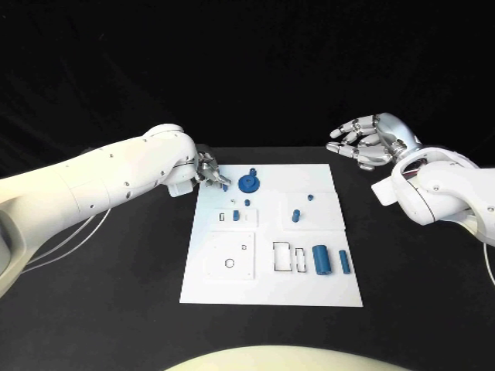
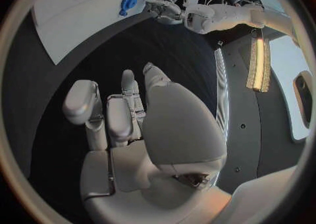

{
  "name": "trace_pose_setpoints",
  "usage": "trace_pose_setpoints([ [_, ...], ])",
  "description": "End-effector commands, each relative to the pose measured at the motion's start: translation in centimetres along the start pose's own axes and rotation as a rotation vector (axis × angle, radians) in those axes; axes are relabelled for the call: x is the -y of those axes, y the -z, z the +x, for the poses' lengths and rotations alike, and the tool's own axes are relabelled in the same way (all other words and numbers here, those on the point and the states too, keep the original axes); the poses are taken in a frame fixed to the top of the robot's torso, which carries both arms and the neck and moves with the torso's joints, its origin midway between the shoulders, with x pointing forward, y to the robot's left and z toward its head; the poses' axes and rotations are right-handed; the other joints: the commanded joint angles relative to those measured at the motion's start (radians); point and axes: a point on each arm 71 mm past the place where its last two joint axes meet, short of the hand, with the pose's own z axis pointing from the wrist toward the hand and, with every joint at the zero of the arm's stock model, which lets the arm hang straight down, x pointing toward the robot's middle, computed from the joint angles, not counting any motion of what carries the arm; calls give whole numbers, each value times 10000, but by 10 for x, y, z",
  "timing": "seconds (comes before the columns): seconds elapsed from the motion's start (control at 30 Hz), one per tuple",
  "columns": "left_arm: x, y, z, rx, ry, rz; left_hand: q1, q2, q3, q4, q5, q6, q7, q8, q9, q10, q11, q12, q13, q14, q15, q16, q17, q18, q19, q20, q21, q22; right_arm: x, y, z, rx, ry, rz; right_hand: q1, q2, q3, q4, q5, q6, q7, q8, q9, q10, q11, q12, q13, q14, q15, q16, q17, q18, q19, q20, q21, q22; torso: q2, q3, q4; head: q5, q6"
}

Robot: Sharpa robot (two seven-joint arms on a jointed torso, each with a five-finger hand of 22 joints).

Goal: Assemble the parts on the task board

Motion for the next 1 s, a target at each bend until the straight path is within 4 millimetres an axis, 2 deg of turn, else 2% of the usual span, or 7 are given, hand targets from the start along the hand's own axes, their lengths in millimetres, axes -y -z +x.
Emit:
trace_pose_setpoints([
  [0.03, 3, 0, 0, -125, -29, 73, 234, 4, 193, -4, -17, -44, -83, 55, 74, 35, -55, 45, 28, 727, -60, 41, 1539, -101, 3, -52, 61, 14, -1, 0, 0, -17, 119, -123, -52, 56, 43, -5, 57, -94, 9, 36, 13, -46, -16, -56, -15, -92, 7, -12, 4, 51, -47, -18, -13, 12, -1, -1, 1, 1, -8],
  [0.63, 2, -1, 3, -618, -254, -49, 856, -469, 2042, -143, -14, -101, -140, 151, 630, 53, -125, -30, 170, 734, -123, 36, 1572, -103, -20, -107, 83, 65, -1, 0, 0, 7, 129, -132, -45, 55, 57, -7, 68, -97, 9, 42, 14, -44, -17, -60, -20, -96, 7, -21, -14, 54, -51, -17, -30, 6, 6, -1, -4, 0, -75],
  [0.7, 1, -1, 3, -717, -305, -89, 1031, -674, 2683, -447, 13, -169, -154, 137, 741, 24, -126, -113, 129, 740, -133, 42, 1596, -105, -21, -118, 86, 74, -1, 0, 0, 14, 130, -134, -43, 52, 68, -6, 79, -100, 9, 49, 15, -41, -17, -63, -24, -96, 7, -21, -15, 52, -46, -17, -17, 12, 5, -1, 1, -5, -72],
  [0.87, -1, -1, 3, -794, -335, -119, 660, -1083, 4354, -1150, 172, -199, -53, 156, 1081, 92, -89, -254, 124, 753, -89, 52, 1638, -106, -17, -95, 99, 105, -1, -1, 0, 26, 135, -143, -43, 52, 68, -6, 79, -100, 9, 49, 15, -41, -17, -63, -24, -96, 7, -21, -15, 52, -46, -17, -17, 12, -1, 4, 7, -9, -91],
  [0.9, -1, -1, 3, -779, -316, -106, 644, -1098, 4443, -1212, 191, -205, -71, 158, 1103, 104, -86, -252, 137, 755, -92, 54, 1645, -107, -20, -88, 96, 102, -1, -1, 0, 29, 135, -144, -43, 52, 68, -6, 79, -100, 9, 49, 15, -41, -17, -63, -24, -96, 7, -21, -15, 52, -46, -17, -17, 12, -1, 2, 7, -36, -90],
  [0.97, -1, -1, 3, -744, -248, -70, 415, -1216, 5057, -1608, 598, -169, -26, 199, 1265, 180, -59, -256, 200, 756, -77, 51, 1645, -111, -2, -79, 118, 136, -1, -1, 0, 30, 135, -150, -43, 52, 68, -6, 79, -100, 9, 49, 15, -41, -17, -63, -24, -96, 7, -21, -15, 52, -46, -17, -17, 12, -5, 1, 11, -44, -85],
  [1.0, -1, -1, 2, -712, -192, -45, 373, -1281, 5187, -1722, 967, -134, -30, 221, 1305, 231, -59, -213, 279, 761, -87, 57, 1661, -116, 16, -80, 135, 163, -1, -1, 0, 30, 136, -153, -49, 52, 77, -1, 92, -106, 12, 52, 15, -38, -15, -66, -28, -103, 7, -36, -43, 57, -53, -16, -44, 1, -8, 2, 5, -14, -84],
])
